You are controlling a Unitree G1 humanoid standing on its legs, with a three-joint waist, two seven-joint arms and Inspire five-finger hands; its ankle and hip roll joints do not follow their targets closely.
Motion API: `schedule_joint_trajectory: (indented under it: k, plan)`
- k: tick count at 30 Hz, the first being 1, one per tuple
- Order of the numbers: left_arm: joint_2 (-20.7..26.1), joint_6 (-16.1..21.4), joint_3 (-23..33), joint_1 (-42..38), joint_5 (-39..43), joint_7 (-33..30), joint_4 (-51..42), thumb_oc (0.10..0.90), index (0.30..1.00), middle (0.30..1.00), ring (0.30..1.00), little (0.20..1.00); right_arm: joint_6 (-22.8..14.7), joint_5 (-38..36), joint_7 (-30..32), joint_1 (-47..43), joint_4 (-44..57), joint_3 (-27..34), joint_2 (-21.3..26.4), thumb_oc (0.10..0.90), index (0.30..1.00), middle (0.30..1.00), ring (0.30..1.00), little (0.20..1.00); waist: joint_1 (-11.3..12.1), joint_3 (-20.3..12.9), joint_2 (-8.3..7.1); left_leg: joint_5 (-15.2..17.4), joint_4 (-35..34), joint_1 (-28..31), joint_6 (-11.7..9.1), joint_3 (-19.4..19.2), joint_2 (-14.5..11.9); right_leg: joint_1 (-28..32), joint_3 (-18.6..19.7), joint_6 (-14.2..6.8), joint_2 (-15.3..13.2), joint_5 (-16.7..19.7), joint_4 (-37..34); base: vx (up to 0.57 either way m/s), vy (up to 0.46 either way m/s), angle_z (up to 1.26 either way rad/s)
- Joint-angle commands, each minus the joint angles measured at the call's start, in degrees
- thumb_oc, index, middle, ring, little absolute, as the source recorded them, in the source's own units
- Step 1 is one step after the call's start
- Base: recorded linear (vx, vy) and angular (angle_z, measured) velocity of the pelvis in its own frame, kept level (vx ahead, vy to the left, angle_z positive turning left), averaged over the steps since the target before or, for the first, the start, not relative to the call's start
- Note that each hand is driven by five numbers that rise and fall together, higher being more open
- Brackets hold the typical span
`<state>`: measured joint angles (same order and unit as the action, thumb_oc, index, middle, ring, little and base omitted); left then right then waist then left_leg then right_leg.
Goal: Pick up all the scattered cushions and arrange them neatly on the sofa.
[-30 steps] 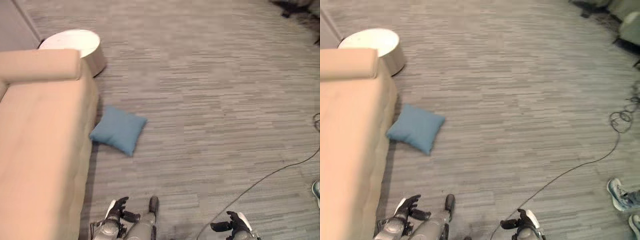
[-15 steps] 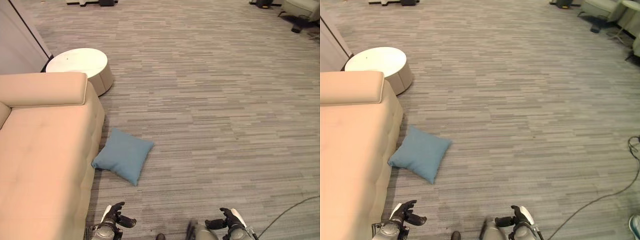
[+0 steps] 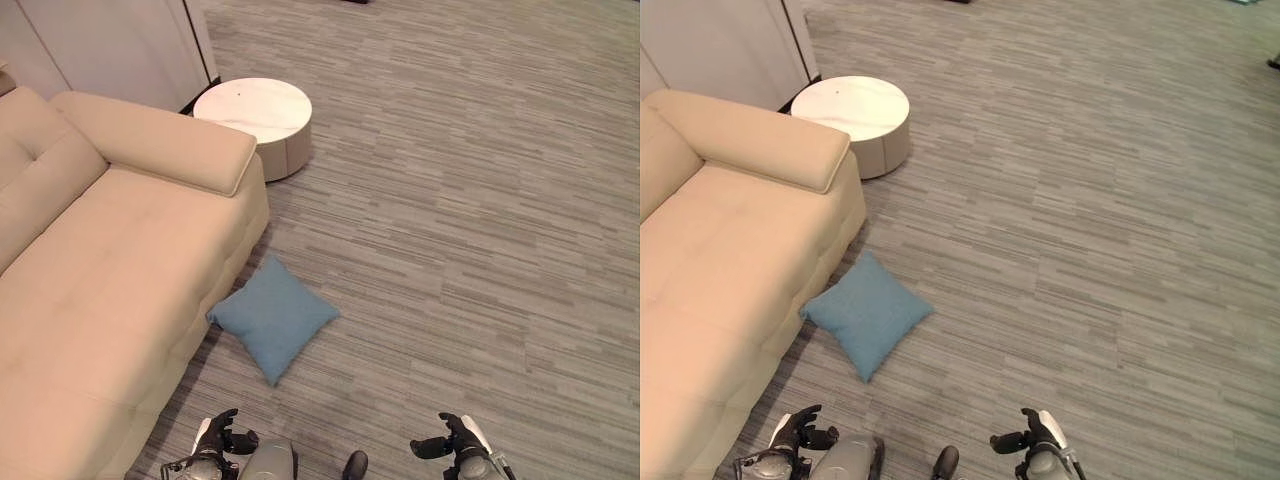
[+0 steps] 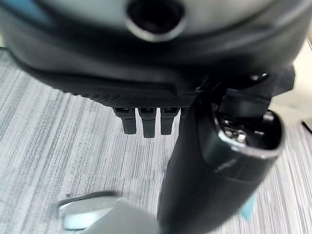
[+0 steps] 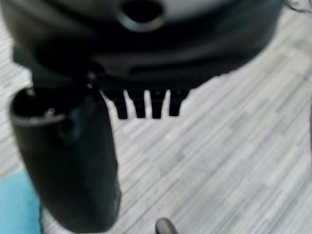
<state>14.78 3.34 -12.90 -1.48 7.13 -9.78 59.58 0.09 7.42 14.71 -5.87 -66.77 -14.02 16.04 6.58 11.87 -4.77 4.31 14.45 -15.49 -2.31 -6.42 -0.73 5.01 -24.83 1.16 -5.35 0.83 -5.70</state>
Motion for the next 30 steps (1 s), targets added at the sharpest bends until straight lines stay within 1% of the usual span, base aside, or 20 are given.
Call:
schedule_joint_trajectory:
  k: [1, 2, 3, 4, 7, 8, 9, 10, 11, 13, 15, 16, 17, 19, 21, 22, 25, 28, 29, 30]
  plan:
    - [-1.67, 1.22, -2.51, -0.18, -2.07, -0.05, -3.03, 0.800, 0.900, 0.900, 0.900, 0.900, -0.61, -2.31, 2.21, 1.77, 1.62, 1.13, 4.53, 0.800, 0.900, 0.900, 0.900, 0.900, 0.10, -1.95, 1.15, -3.12, -3.43, -0.31, 0.94, -3.94, -0.31, 0.66, 2.68, -4.67, 1.50, -8.30, 3.83, 0.16, 0.034, 0.48]
    - [-1.45, 1.17, -2.42, -0.24, -2.24, -0.14, -3.04, 0.800, 0.900, 0.900, 0.900, 0.900, -0.48, -2.14, 2.16, 1.66, 1.51, 1.09, 4.43, 0.800, 0.900, 0.900, 0.900, 0.900, 0.45, -2.06, 1.24, -3.99, -4.47, -1.01, 0.64, -4.75, -0.65, 1.48, 2.41, -4.79, 1.64, -8.86, 3.81, 0.25, 0.075, 0.28]
    - [-1.37, 1.22, -2.00, 0.00, -1.84, 0.04, -2.73, 0.800, 0.900, 0.900, 0.900, 0.900, -0.39, -2.03, 1.86, 1.71, 1.62, 1.07, 4.07, 0.800, 0.900, 0.900, 0.900, 0.900, 0.66, -2.51, 1.43, -3.39, -6.87, 0.70, 1.04, -4.45, -0.45, 1.78, 2.41, -5.15, 1.54, -9.27, 4.90, 0.36, 0.162, 0.04]
    - [-1.44, 1.06, -1.36, 0.62, -1.46, -0.08, -2.18, 0.800, 0.900, 0.900, 0.900, 0.900, -0.33, -1.39, 1.75, 1.95, 1.22, 0.94, 3.51, 0.800, 0.900, 0.900, 0.900, 0.900, 0.81, -3.39, 1.34, -2.98, -7.18, 2.35, 1.97, -2.62, 0.82, 2.15, 2.10, -5.89, 0.78, -9.82, 7.53, 0.36, 0.184, -0.10]
    - [-1.06, 0.99, -0.43, 1.21, -0.95, -0.10, -1.56, 0.800, 0.900, 0.900, 0.900, 0.900, -0.25, -0.15, 1.27, 1.92, 0.96, 0.93, 2.94, 0.800, 0.900, 0.900, 0.900, 0.900, 1.27, -4.31, 1.43, -0.96, -8.98, 6.61, 4.24, -2.30, 2.58, 0.96, 1.33, -8.23, -2.61, -8.77, 16.16, 0.26, 0.182, 0.01]
    - [-1.05, 0.99, -0.42, 1.22, -0.94, -0.09, -1.57, 0.800, 0.900, 0.900, 0.900, 0.900, -0.25, -0.14, 1.27, 1.92, 0.96, 0.92, 2.94, 0.800, 0.900, 0.900, 0.900, 0.900, 1.29, -4.29, 1.40, -0.95, -9.06, 6.69, 4.32, -2.34, 2.67, 0.91, 1.37, -8.35, -2.74, -8.84, 16.36, 0.23, 0.182, -0.11]
    - [-0.32, 1.07, -0.37, 1.21, -0.93, -0.18, -2.22, 0.800, 0.900, 0.900, 0.900, 0.900, -0.23, 0.16, 0.95, 1.50, 1.34, 0.76, 2.77, 0.800, 0.900, 0.900, 0.900, 0.900, 0.85, -4.06, 1.85, -0.23, -10.09, 9.38, 5.68, -1.04, 3.49, -2.20, 2.27, -9.93, -5.04, -5.55, 25.12, 0.14, 0.117, -0.11]
    - [-0.31, 1.06, -0.35, 1.21, -0.93, -0.18, -2.24, 0.800, 0.900, 0.900, 0.900, 0.900, -0.23, 0.16, 0.95, 1.50, 1.34, 0.75, 2.77, 0.800, 0.900, 0.900, 0.900, 0.900, 0.85, -4.06, 1.79, -0.23, -10.15, 9.40, 5.75, -1.07, 3.59, -2.31, 2.33, -10.02, -5.19, -5.64, 25.36, 0.18, 0.171, -0.07]
    - [0.24, 1.31, -0.60, 0.85, -1.03, -0.31, -2.78, 0.800, 0.900, 0.900, 0.900, 0.900, -0.41, -0.08, 0.75, 1.18, 1.97, 0.79, 2.55, 0.800, 0.900, 0.900, 0.900, 0.900, 0.01, -3.60, 3.00, -1.02, -10.87, 10.84, 6.85, 0.71, 3.51, -6.23, 4.76, -9.38, -4.87, -3.21, 29.96, 0.10, 0.066, 0.22]
    - [0.44, 1.46, -0.69, 0.68, -0.99, -0.43, -2.86, 0.800, 0.900, 0.900, 0.900, 0.900, -0.52, -0.22, 0.80, 0.99, 2.22, 0.74, 2.55, 0.800, 0.900, 0.900, 0.900, 0.900, -0.20, -3.47, 3.31, -1.03, -11.38, 11.64, 6.93, 1.90, 3.64, -7.26, 5.97, -9.04, -4.77, -3.54, 29.85, 0.11, 0.004, 0.66]
    - [0.55, 1.88, -1.06, 0.04, -0.99, -0.59, -3.27, 0.800, 0.900, 0.900, 0.900, 0.900, -0.91, -0.70, 0.57, 0.57, 3.24, 0.32, 2.44, 0.800, 0.900, 0.900, 0.900, 0.900, -0.92, -3.24, 3.50, -1.12, -12.75, 12.96, 6.31, 5.93, 3.71, -9.31, 10.66, -8.11, -3.17, -5.14, 22.39, 0.15, -0.126, 0.76]
    - [0.49, 1.94, -1.21, -0.15, -1.11, -0.60, -3.12, 0.800, 0.900, 0.900, 0.900, 0.900, -0.96, -1.02, 0.46, 0.54, 3.46, 0.32, 2.46, 0.800, 0.900, 0.900, 0.900, 0.900, -1.26, -3.13, 3.22, -1.05, -12.92, 13.31, 6.05, 7.00, 4.00, -9.29, 12.51, -8.28, -2.75, -4.67, 19.15, 0.08, -0.095, 0.55]
    - [0.49, 1.94, -1.21, -0.17, -1.11, -0.60, -3.12, 0.800, 0.900, 0.900, 0.900, 0.900, -0.96, -1.02, 0.46, 0.53, 3.45, 0.33, 2.47, 0.800, 0.900, 0.900, 0.900, 0.900, -1.29, -3.25, 3.25, -1.14, -12.93, 13.14, 6.04, 7.03, 3.96, -9.36, 12.47, -8.26, -2.69, -4.48, 18.95, 0.09, -0.085, 0.75]
    - [0.29, 2.02, -1.47, -0.66, -1.61, -0.69, -2.02, 0.800, 0.900, 0.900, 0.900, 0.900, -1.22, -1.76, 0.48, 0.67, 4.15, 0.49, 2.38, 0.800, 0.900, 0.900, 0.900, 0.900, -2.27, -3.13, 2.84, -1.24, -13.78, 13.78, 5.52, 9.84, 4.48, -10.62, 17.94, -8.96, -1.31, -3.10, 14.67, 0.12, -0.117, 0.81]
    - [-0.11, 2.08, -1.42, -1.05, -1.27, -0.69, -0.87, 0.800, 0.900, 0.900, 0.900, 0.900, -1.32, -2.20, 0.59, 0.68, 4.26, 0.72, 2.36, 0.800, 0.900, 0.900, 0.900, 0.900, -2.97, -3.15, 2.65, -1.56, -14.62, 13.98, 5.00, 12.22, 4.50, -11.95, 20.96, -9.40, -0.41, -1.79, 13.14, 0.11, -0.163, 0.82]
    - [-0.28, 2.09, -1.49, -1.07, -1.29, -0.71, -0.26, 0.800, 0.900, 0.900, 0.900, 0.900, -1.39, -2.20, 0.57, 0.73, 4.23, 0.66, 2.27, 0.800, 0.900, 0.900, 0.900, 0.900, -3.09, -3.06, 2.52, -1.65, -14.78, 14.02, 4.75, 13.02, 4.42, -12.22, 21.38, -9.41, -0.29, -1.37, 12.74, 0.11, -0.255, 0.83]
    - [-0.71, 2.18, -1.64, -1.49, -1.85, -0.46, 2.55, 0.800, 0.900, 0.900, 0.900, 0.900, -2.17, -2.02, 0.27, 1.19, 4.35, 0.32, 1.77, 0.800, 0.900, 0.900, 0.900, 0.900, -3.14, -2.76, 1.53, -1.73, -15.01, 14.15, 3.04, 15.07, 3.88, -10.73, 17.59, -8.91, -1.11, -1.22, 9.71, 0.07, -0.267, 0.69]
    - [-1.17, 2.26, -1.13, -1.85, -0.19, -0.44, 2.62, 0.800, 0.900, 0.900, 0.900, 0.900, -2.67, -2.16, 0.46, 0.78, 4.06, 0.24, 1.65, 0.800, 0.900, 0.900, 0.900, 0.900, -2.94, -2.96, 1.24, -2.38, -14.86, 13.29, 0.97, 16.20, 2.11, -9.26, 14.83, -7.93, -0.48, -1.79, 8.51, 0.04, -0.252, 0.52]
    - [-1.16, 2.26, -1.12, -1.85, -0.19, -0.44, 2.61, 0.800, 0.900, 0.900, 0.900, 0.900, -2.68, -2.16, 0.46, 0.76, 4.04, 0.23, 1.64, 0.800, 0.900, 0.900, 0.900, 0.900, -3.06, -2.96, 1.25, -2.38, -14.85, 13.28, 0.95, 16.32, 2.11, -9.19, 14.70, -7.92, -0.47, -1.79, 8.46, 0.03, -0.257, 0.78]
    - [-1.61, 2.15, -1.19, -1.92, 0.99, -0.27, 2.37, 0.800, 0.900, 0.900, 0.900, 0.900, -2.95, -2.80, 0.77, 0.54, 4.21, 0.47, 1.84, 0.800, 0.900, 0.900, 0.900, 0.900, -2.93, -2.66, 1.09, -2.56, -13.02, 11.72, 0.16, 16.66, 1.49, -7.97, 12.88, -7.15, -0.02, -2.34, 7.46, 0.01, -0.157, 0.73]
